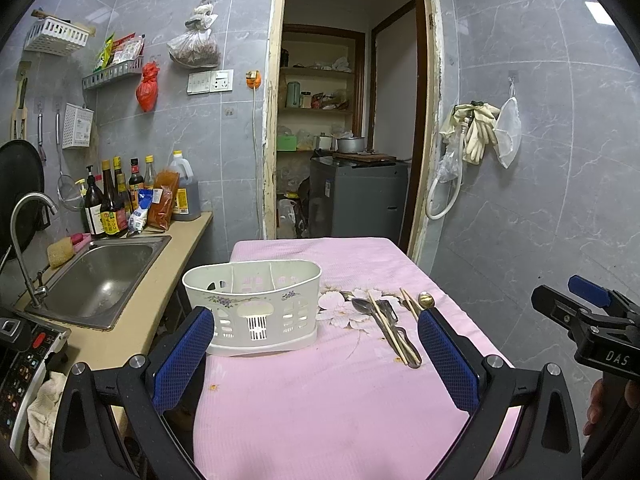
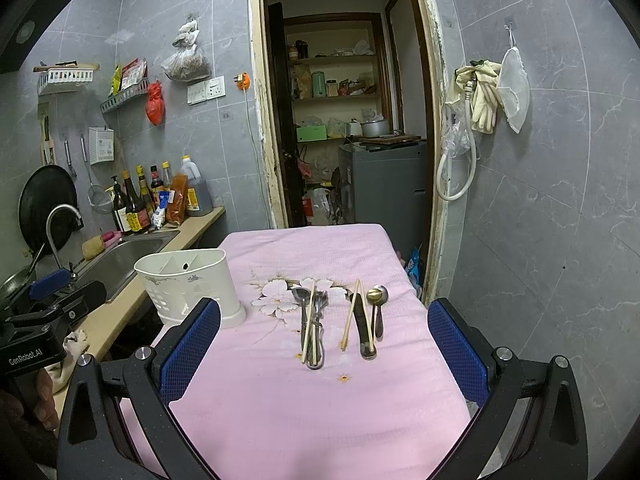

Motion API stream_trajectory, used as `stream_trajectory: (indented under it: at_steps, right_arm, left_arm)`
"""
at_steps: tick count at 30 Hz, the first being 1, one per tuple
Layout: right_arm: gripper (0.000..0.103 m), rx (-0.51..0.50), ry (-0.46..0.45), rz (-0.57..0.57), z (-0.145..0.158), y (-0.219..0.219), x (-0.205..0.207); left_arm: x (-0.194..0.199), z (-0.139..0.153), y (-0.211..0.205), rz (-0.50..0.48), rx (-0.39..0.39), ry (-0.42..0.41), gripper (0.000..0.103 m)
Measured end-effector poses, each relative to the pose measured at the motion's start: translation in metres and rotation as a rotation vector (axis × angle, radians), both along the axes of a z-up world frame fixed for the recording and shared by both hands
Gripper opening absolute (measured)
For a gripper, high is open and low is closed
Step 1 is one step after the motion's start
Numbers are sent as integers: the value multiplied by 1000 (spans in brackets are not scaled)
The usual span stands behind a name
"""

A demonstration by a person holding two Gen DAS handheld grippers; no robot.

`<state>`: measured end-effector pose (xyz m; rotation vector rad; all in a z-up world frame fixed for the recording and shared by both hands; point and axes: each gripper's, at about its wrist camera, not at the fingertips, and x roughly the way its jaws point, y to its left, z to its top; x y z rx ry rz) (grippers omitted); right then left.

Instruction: Organize utensils

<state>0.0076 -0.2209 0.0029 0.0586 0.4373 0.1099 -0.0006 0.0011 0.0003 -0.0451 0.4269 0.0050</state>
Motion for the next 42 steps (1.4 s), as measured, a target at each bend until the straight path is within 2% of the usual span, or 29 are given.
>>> stream_trajectory:
  at_steps: [42]
  right_arm:
    - [102,9,-3,-3,3,-4,-6]
  left_arm:
    - [-1,0,1,-3,-2,-7,103]
